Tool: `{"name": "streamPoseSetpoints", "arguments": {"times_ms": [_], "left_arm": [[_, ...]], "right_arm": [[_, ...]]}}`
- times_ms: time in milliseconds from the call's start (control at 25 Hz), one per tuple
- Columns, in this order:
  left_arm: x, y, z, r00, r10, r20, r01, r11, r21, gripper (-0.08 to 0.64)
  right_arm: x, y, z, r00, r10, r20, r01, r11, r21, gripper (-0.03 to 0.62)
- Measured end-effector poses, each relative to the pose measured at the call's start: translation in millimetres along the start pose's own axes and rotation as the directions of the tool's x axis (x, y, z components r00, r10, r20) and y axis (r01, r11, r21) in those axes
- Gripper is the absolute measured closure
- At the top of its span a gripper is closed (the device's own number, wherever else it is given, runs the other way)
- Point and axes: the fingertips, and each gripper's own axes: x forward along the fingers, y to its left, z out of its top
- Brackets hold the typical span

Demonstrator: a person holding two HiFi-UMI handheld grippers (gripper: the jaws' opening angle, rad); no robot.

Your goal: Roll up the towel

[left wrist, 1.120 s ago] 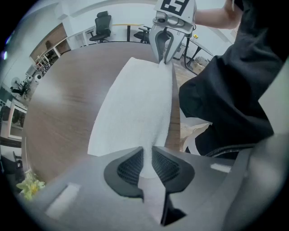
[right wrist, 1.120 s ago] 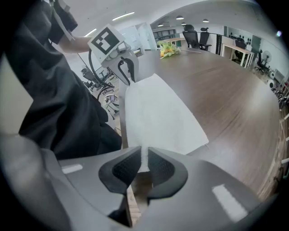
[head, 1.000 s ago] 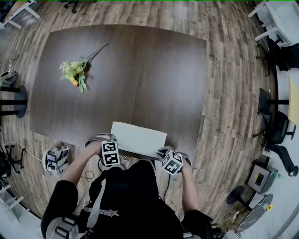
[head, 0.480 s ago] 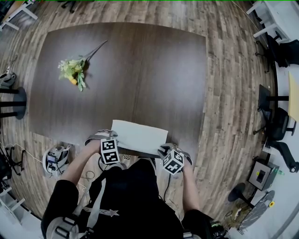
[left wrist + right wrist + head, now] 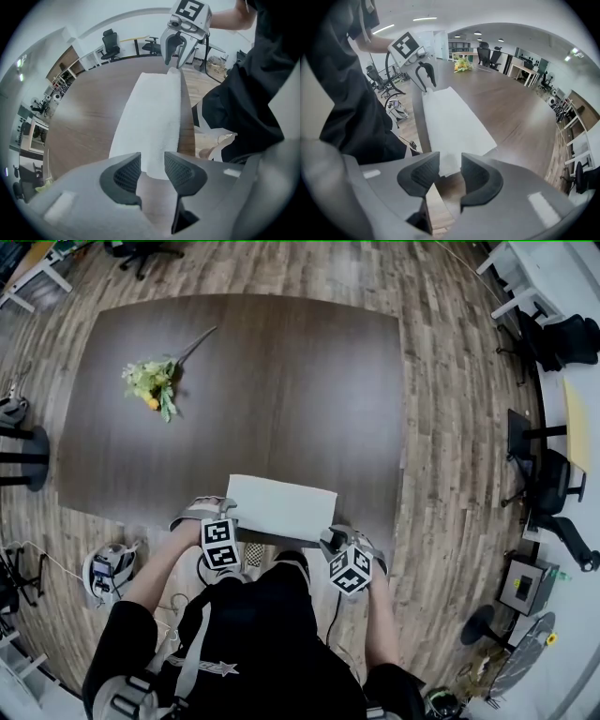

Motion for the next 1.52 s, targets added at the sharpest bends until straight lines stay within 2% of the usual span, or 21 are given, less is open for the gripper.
{"name": "streamPoseSetpoints", "arguments": {"times_ms": [320,520,1280,1520], "left_arm": [[-9,-26,4,1.0,0.017,0.026,-0.018,0.999,0.038,0.393],[-3,-41,2,1.0,0.013,0.029,-0.014,0.999,0.035,0.397],[24,-26,2,0.999,0.029,0.015,-0.029,1.0,0.01,0.43],[26,-25,0,0.999,0.048,0.015,-0.048,0.998,0.035,0.442]], "right_arm": [[-3,34,-5,1.0,-0.032,0.0,0.032,0.999,-0.019,0.446],[2,43,-11,0.999,-0.047,0.007,0.047,0.999,-0.017,0.446],[33,23,-17,0.996,-0.089,-0.024,0.086,0.992,-0.096,0.451],[36,15,-17,0.991,-0.133,-0.02,0.129,0.982,-0.135,0.506]]}}
